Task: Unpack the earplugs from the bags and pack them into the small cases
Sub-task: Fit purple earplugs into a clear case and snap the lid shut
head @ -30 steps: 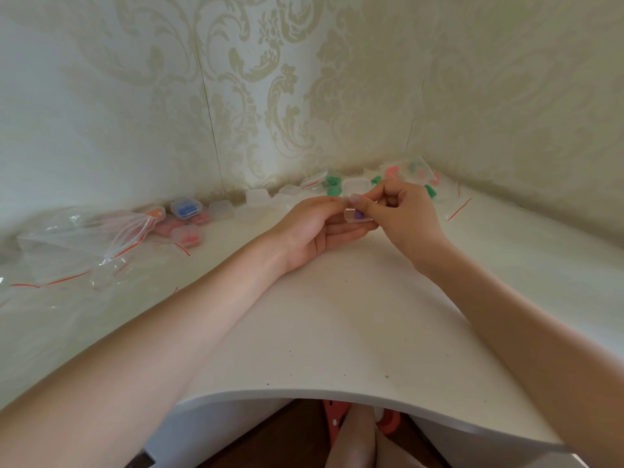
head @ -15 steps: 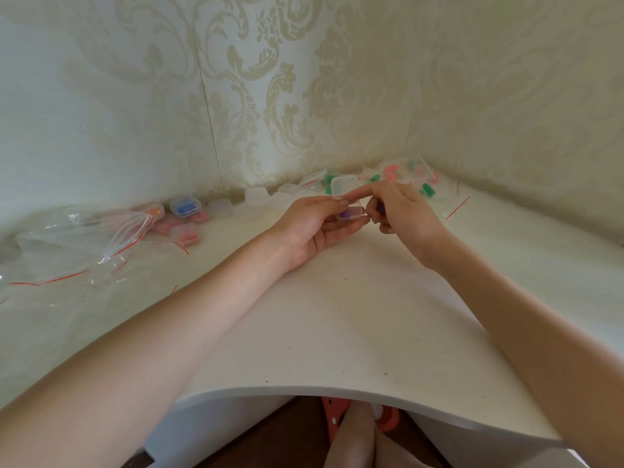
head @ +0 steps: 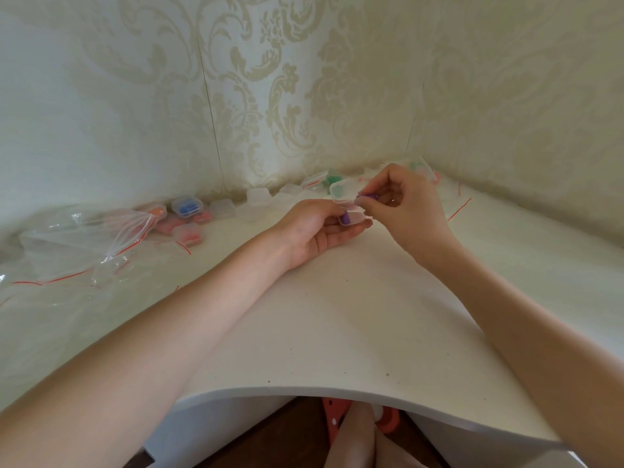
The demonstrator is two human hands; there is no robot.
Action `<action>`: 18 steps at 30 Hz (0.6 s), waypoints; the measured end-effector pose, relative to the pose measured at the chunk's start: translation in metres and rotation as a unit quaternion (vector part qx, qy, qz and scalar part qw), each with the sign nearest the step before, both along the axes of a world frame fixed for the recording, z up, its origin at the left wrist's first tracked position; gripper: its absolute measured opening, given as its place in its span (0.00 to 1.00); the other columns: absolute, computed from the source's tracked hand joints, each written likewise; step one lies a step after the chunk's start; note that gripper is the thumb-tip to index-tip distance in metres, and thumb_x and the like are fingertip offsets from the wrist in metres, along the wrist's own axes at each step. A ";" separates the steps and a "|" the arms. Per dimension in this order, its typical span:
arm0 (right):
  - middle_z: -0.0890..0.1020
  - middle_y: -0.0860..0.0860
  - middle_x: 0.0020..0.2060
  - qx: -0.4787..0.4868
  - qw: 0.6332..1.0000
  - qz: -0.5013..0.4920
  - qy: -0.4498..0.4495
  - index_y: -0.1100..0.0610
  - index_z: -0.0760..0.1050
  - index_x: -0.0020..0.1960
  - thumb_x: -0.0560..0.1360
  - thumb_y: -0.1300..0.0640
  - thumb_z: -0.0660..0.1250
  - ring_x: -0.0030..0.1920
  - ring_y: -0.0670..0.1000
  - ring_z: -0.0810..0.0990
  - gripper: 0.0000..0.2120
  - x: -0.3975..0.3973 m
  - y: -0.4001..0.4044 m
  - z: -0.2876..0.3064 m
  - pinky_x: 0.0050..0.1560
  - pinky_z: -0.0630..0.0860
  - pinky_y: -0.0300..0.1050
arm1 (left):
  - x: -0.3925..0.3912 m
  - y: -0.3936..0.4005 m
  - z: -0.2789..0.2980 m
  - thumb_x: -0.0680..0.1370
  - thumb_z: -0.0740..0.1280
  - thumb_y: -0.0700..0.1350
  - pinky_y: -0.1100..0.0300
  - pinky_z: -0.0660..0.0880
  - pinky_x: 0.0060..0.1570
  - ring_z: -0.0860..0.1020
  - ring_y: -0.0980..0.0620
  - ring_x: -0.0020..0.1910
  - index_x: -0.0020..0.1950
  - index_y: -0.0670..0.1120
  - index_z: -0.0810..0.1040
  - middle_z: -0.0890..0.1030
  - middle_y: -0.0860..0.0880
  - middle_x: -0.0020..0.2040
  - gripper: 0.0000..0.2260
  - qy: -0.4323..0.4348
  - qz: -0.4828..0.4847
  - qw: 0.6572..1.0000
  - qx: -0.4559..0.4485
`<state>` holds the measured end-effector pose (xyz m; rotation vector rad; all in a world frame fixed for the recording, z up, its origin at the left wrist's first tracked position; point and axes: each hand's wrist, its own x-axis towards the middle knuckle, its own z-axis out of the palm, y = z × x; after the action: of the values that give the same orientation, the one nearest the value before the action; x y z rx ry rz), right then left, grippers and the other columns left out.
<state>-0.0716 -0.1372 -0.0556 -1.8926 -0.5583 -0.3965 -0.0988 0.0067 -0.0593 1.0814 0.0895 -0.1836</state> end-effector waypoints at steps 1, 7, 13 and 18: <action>0.81 0.56 0.38 -0.011 1.000 -0.006 -0.013 0.58 0.75 0.41 0.70 0.64 0.73 0.34 0.46 0.76 0.07 0.000 0.000 0.000 0.38 0.74 0.38 | -0.001 0.000 0.000 0.79 0.57 0.31 0.60 0.81 0.39 0.84 0.46 0.38 0.52 0.34 0.76 0.83 0.41 0.36 0.09 -0.002 -0.006 1.000 0.008; 0.72 0.45 0.28 -0.092 0.995 -0.003 -0.047 0.60 0.75 0.38 0.69 0.63 0.74 0.29 0.39 0.69 0.07 -0.004 0.000 -0.002 0.32 0.65 0.30 | -0.001 0.000 -0.001 0.77 0.60 0.32 0.60 0.81 0.44 0.83 0.50 0.35 0.45 0.37 0.78 0.80 0.45 0.33 0.07 -0.015 -0.021 0.999 0.024; 0.70 0.41 0.31 -0.185 0.975 -0.029 -0.120 0.61 0.74 0.36 0.71 0.60 0.72 0.33 0.42 0.68 0.09 0.001 0.001 -0.006 0.34 0.63 0.31 | 0.004 0.002 -0.005 0.76 0.61 0.30 0.59 0.81 0.39 0.80 0.51 0.35 0.44 0.36 0.78 0.77 0.42 0.39 0.07 0.002 -0.002 1.000 -0.003; 0.73 0.44 0.39 -0.220 0.970 -0.025 -0.099 0.51 0.75 0.36 0.76 0.48 0.67 0.40 0.44 0.68 0.11 0.001 -0.001 -0.008 0.37 0.62 0.36 | 0.004 0.003 -0.004 0.77 0.60 0.30 0.60 0.81 0.41 0.81 0.50 0.41 0.48 0.34 0.78 0.81 0.40 0.45 0.07 0.001 0.011 1.000 -0.018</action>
<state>-0.0704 -0.1385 -0.0634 -2.3114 -0.7818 -0.5318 -0.0949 0.0099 -0.0636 1.0447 0.0991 -0.1658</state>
